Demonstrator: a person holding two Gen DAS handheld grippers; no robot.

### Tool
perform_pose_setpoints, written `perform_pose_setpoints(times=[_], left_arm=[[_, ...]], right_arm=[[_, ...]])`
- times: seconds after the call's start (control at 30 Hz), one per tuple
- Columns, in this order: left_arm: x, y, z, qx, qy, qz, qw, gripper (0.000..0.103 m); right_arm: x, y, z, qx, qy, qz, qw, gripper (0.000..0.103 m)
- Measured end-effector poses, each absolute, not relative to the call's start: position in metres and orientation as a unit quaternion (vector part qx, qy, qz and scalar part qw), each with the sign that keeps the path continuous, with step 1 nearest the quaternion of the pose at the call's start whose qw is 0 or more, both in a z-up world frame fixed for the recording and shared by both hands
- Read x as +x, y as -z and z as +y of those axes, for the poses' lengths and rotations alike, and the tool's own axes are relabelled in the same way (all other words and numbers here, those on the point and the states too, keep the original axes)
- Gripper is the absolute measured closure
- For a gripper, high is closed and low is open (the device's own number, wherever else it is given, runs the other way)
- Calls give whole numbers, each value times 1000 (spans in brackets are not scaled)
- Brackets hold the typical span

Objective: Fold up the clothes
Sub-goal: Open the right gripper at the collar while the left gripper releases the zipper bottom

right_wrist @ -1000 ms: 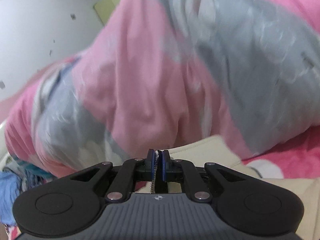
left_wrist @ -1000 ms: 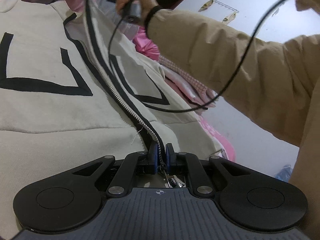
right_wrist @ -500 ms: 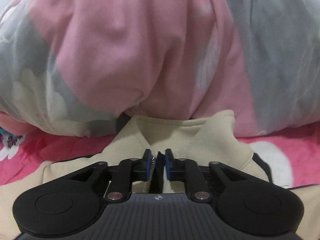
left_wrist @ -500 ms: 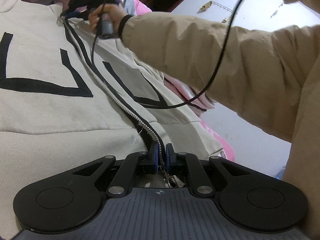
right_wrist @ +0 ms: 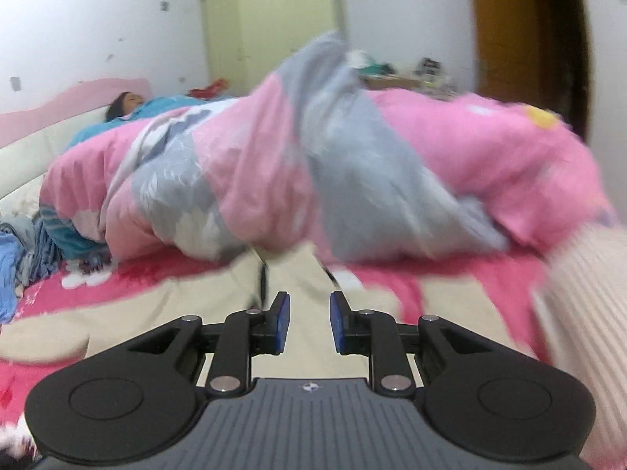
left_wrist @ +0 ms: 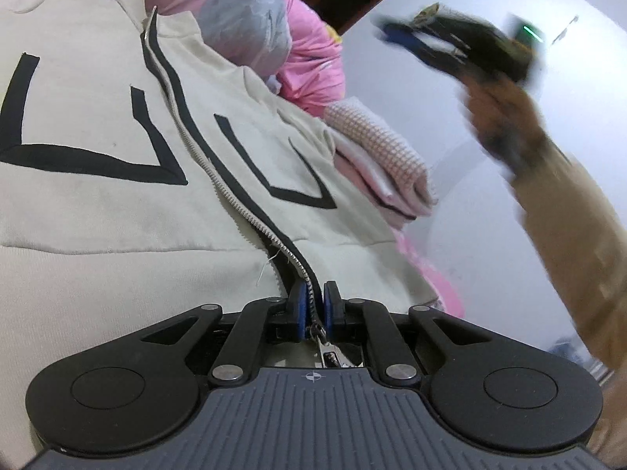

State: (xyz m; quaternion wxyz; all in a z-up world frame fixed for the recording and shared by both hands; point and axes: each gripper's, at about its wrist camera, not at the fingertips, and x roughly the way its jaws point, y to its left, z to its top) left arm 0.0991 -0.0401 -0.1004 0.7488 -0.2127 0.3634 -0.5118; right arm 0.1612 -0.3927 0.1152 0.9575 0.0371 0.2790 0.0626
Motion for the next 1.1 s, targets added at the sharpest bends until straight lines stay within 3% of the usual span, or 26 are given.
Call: perform_pose_setpoints(times=[0.27,0.47,0.63,0.73,1.1], left_arm=[[99,96,-43,-195,484,392,758,96],[98,87,-51,-167,469,401,769,97],[97,83,-55,-152,461,404,776,97],[95,81,-58,-146,459,405,777,97],[97,79,-56,-143,451,417,776,94]], right_arm=[[6,-20,-442,180,34,316,931,79],[-37,21,-455,256,22,297,919,79],[-36,33,-424,151,-31,311,938,81],[-32,63,-411,57,4,356,933,88],[-30,56,-395,39,-40,325,944,86]])
